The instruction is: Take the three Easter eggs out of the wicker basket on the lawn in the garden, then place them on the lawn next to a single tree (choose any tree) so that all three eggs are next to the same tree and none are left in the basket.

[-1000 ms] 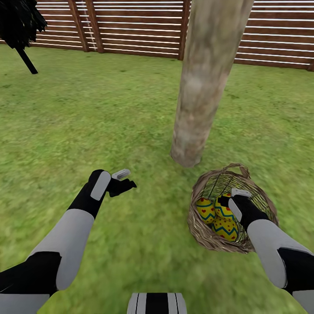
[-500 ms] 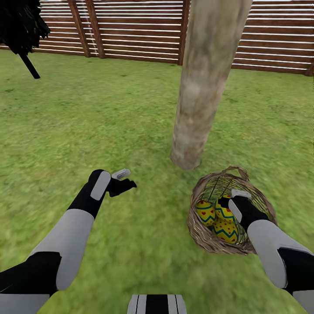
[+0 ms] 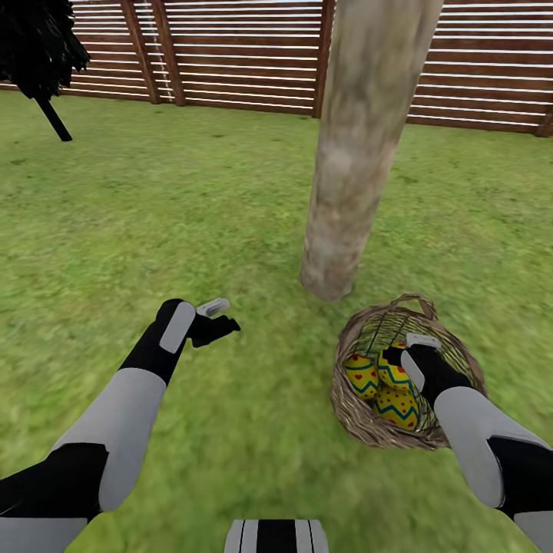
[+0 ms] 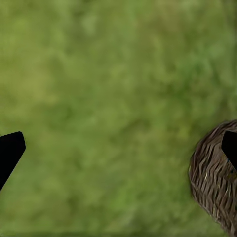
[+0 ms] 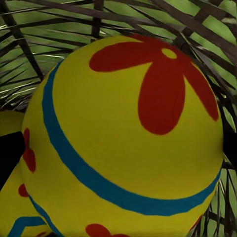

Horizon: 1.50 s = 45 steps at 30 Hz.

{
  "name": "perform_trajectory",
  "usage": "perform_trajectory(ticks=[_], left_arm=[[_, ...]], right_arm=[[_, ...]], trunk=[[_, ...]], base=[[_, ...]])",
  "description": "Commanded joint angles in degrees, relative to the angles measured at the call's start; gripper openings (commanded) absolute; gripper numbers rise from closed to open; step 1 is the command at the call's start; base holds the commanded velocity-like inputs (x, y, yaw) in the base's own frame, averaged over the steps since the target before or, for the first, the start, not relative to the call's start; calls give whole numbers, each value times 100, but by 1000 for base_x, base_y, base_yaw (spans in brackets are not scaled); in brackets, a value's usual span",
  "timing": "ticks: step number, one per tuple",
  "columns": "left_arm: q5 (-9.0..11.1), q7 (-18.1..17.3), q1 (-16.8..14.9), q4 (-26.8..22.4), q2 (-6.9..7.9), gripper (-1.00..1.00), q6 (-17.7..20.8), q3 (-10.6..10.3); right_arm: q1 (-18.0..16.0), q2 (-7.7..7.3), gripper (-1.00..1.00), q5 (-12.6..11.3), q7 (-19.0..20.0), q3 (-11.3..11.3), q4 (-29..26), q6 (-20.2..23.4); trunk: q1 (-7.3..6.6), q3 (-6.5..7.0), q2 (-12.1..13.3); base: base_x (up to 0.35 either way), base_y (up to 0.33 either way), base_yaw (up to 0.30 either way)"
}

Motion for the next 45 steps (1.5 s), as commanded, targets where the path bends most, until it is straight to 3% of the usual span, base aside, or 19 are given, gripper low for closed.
perform_trajectory(ticks=[1, 10, 16, 21, 28, 32, 37, 39, 41, 44, 45], left_arm=[[55, 58, -2, -5, -1, 100, 15, 11], [66, 45, -2, -11, 16, 100, 7, 37], [80, 38, -2, 12, 10, 100, 3, 28], [100, 29, -2, 189, 17, 100, -9, 37], [92, 5, -2, 371, 7, 100, -320, 22], [71, -3, -2, 788, -3, 100, -784, 10], [69, 15, -2, 812, -10, 100, -839, 1], [68, 28, -2, 825, -21, 100, -850, -11], [67, 31, -2, 829, -22, 100, -853, -14], [74, 31, -2, 833, -27, 100, -854, -59], [75, 30, -2, 832, -26, 100, -854, -75]], right_arm=[[-1, 4, -100, -44, -34, -3, -2, 18], [-1, 18, -100, -32, -38, 6, 1, 15], [-1, 25, -100, -30, -30, 19, -29, 15], [-1, 118, -100, -18, -38, 67, -42, 28], [6, 141, -100, -21, -39, 122, -440, 209], [14, 133, -100, -22, -38, 121, -517, 240], [18, 144, -100, -29, -38, 123, -597, 249], [44, 142, -100, -48, -38, 121, -971, 266], [201, 146, -100, -77, -36, 121, -1725, 488], [848, 169, -100, -95, -30, 121, -3354, 991], [1177, 260, -100, -92, -34, 121, -4075, 1152]], trunk=[[-1, -4, -2], [-1, -4, -2], [-17, 129, 6], [-29, 239, 13], [-47, 395, 22], [-58, 483, 28], [-71, 594, 34], [-76, 638, 37], [-81, 683, 40], [-81, 683, 40], [-81, 683, 40]], base=[[0, 0, 0], [-60, 0, 0], [-55, 0, 0], [-175, 0, 0], [-107, 0, 0], [-27, 0, 0], [-195, 0, 0], [-36, 0, 0], [-9, 0, 0], [-2, 0, 0], [0, 0, 0]])
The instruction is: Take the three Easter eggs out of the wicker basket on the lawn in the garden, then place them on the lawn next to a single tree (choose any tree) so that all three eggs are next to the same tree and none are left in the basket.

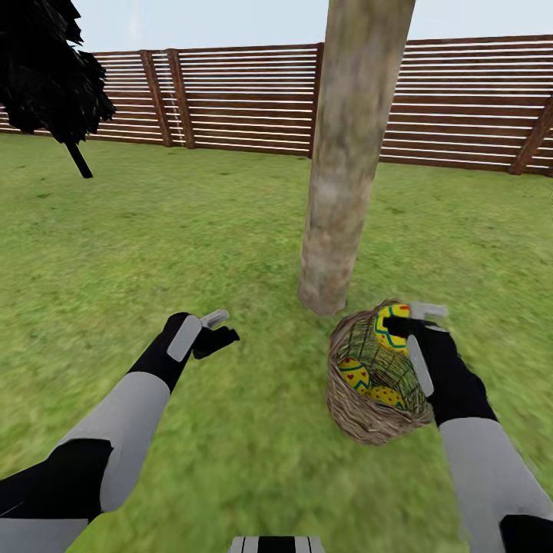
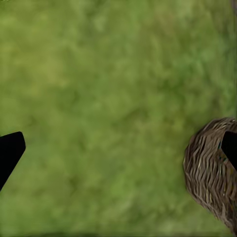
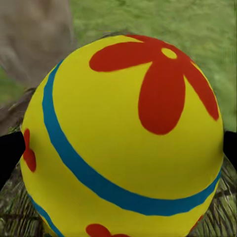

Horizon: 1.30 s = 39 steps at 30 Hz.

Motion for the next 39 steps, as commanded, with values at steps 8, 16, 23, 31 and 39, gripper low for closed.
perform_trajectory(ticks=[8, 16, 23, 31, 39], left_arm=[[47, 65, -2, 32, 26, 100, 0, -15], [24, 60, -2, 103, 52, 100, -14, -18], [33, 28, -2, 275, 195, 100, -15, -18], [81, -143, 9, 329, 502, 100, -15, -18], [-7, -1828, 903, 286, 731, 100, -1138, -297]], right_arm=[[563, 655, -100, 8, -101, 31, -1646, 207], [861, 731, -100, 32, -231, 652, -2023, 171], [865, 829, -100, 14, -898, 1380, -1966, 143], [925, 826, -100, 40, -928, 2138, -581, -828], [876, 994, -100, 44, -930, 2334, 1847, -3346]], trunk=[[-1, -5, -1], [-1, -5, -1], [-1, -5, -1], [-1, -5, -1], [-1, -5, -1]], base=[[0, 0, 10], [-36, 67, 255], [-84, 310, 273], [-2, 330, 36], [0, 85, 0]])
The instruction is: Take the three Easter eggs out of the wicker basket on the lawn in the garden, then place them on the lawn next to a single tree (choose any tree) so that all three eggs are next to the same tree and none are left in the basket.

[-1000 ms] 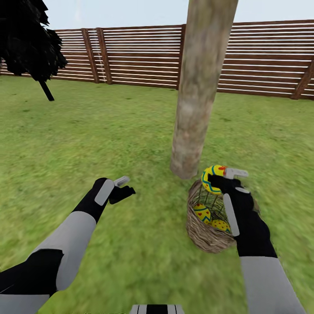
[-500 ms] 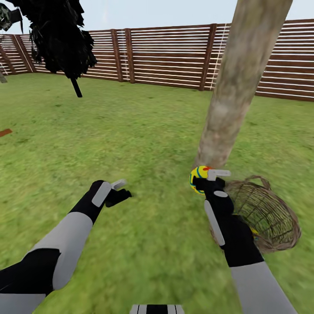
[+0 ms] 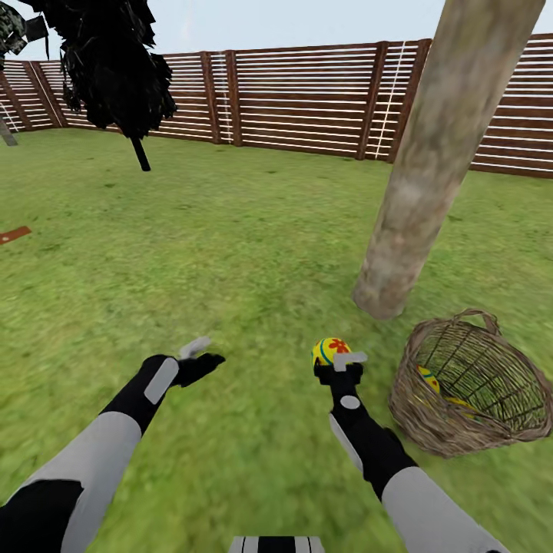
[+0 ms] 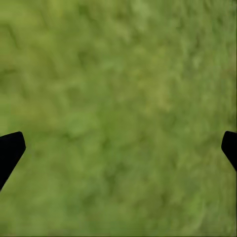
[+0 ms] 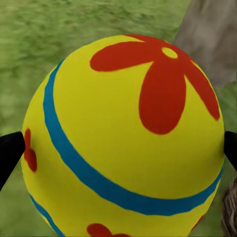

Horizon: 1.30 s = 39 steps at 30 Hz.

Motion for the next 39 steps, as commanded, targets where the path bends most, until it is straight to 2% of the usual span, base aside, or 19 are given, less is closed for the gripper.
perform_trajectory(ticks=[1, 3, 5, 6, 7, 9, 20, 24, 28, 33, 37, 39], left_arm=[[52, -92, 83, -13, 58, 100, -128, -119], [-100, -808, 377, -16, 198, 100, -747, -264], [-473, -1383, 644, -16, 277, 100, -1352, -297], [-555, -1601, 730, -16, 290, 100, -1453, -301], [-620, -1909, 814, -9, 300, 100, -1524, -304], [-643, -2074, 848, 12, 307, 100, -1543, -305], [-638, -2107, 857, 142, 313, 100, -1501, -296], [-640, -2115, 857, 142, 313, 100, -1501, -296], [-634, -2116, 857, 142, 313, 100, -1496, -296], [-619, -2118, 857, 142, 313, 100, -1458, -296], [-611, -2122, 857, 140, 313, 100, -1454, -296], [-607, -2120, 857, 134, 313, 100, -1452, -296]], right_arm=[[-5, 20, -100, -38, -54, 26, 40, -42], [-6, 41, -100, -49, -69, 26, 95, -84], [-6, 44, -100, -83, -75, -2, 325, -136], [-6, 43, -100, -92, -76, -8, 408, -271], [-6, 33, -100, -108, -79, -31, 472, -586], [-6, 27, -100, -115, -82, -50, 488, -783], [-6, -3, -100, -100, -83, -43, 483, -850], [-6, 7, -100, -100, -90, -76, 704, -821], [-6, -10, -100, -99, -90, -299, 896, -840], [-45, -208, -100, -97, -89, -354, 1044, -1023], [-180, -269, -100, -104, -89, -357, 1261, -1064], [-196, -343, -100, -106, -89, -357, 1274, -1072]], trunk=[[-2, -4, -2], [-2, -4, -2], [-2, -4, -2], [-2, -4, -2], [-2, -4, -2], [-2, -4, -2], [-2, -4, -2], [-2, -4, -2], [-2, -4, -2], [-2, -4, -2], [-2, -4, -2], [4, -48, -5]], base=[[0, 1, 0], [0, 0, 0], [0, 0, 0], [0, 0, 0], [0, 0, 0], [33, 2, 0], [296, 69, 0], [320, 74, 0], [279, 57, 0], [35, 5, 0], [1, 0, 0], [0, 0, 0]])
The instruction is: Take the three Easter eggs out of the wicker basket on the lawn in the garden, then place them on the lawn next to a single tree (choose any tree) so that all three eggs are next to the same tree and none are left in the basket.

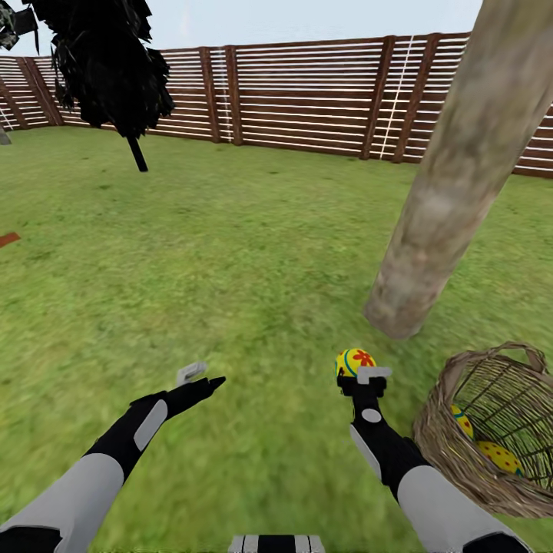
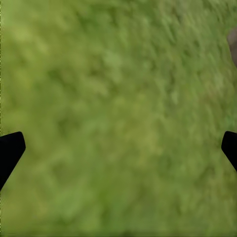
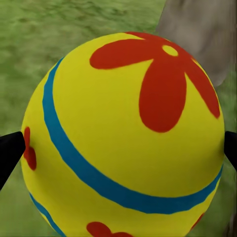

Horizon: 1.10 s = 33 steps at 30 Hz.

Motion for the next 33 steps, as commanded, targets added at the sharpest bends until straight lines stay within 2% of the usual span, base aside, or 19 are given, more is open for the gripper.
perform_trajectory(ticks=[1, 5, 9, 12, 13, 15, 16, 18, 21, 24, 26, 33], left_arm=[[47, 4, -2, -6, 6, 100, 24, -23], [48, -3, -2, -17, -12, 100, 42, -31], [50, -117, -2, -22, -30, 100, 347, -32], [46, -381, -2, -169, -36, 100, 409, -32], [48, -526, -2, -415, -46, 100, 551, -39], [32, -649, -2, -937, -96, 100, 1215, -91], [39, -692, -2, -1723, -141, 100, 1874, -105], [59, -716, -2, -2414, -185, 100, 2350, -110], [55, -734, -2, -2147, -185, 100, 2422, -98], [58, -953, -2, -2021, -2, 100, 2436, -85], [58, -1104, -2, -2002, 54, 100, 2439, -82], [50, -1179, -2, -1967, 87, 100, 2435, -76]], right_arm=[[-7, -26, -100, -48, -42, 42, 6, -55], [-9, -55, -100, -48, -42, 42, 0, -197], [-9, -56, -100, -48, -42, 34, -1, -205], [-9, -53, -100, -50, -42, 33, -1, -205], [-9, -46, -100, -53, -42, 33, -1, -205], [-9, -35, -100, -56, -42, 36, -1, -205], [-9, -26, -100, -53, -42, 40, -6, -205], [-9, -26, -100, -50, -42, 41, -11, -205], [-9, -24, -100, -51, -44, 41, -19, -211], [-9, -26, -100, -48, -47, 42, -26, -222], [-9, -23, -100, -48, -44, 43, -27, -228], [-9, -49, -100, -44, -48, 51, -81, -240]], trunk=[[1, -27, -3], [11, -116, -9], [22, -204, -14], [29, -271, -18], [32, -293, -20], [37, -337, -22], [40, -359, -24], [45, -404, -26], [53, -470, -30], [60, -537, -34], [65, -581, -37], [84, -736, -46]], base=[[0, 0, 0], [0, 0, 0], [0, 0, 0], [0, 0, 0], [0, 0, 0], [0, 0, 0], [0, 0, 0], [0, 0, 0], [0, 0, 0], [0, 0, 0], [0, 0, 0], [0, 0, 0]])
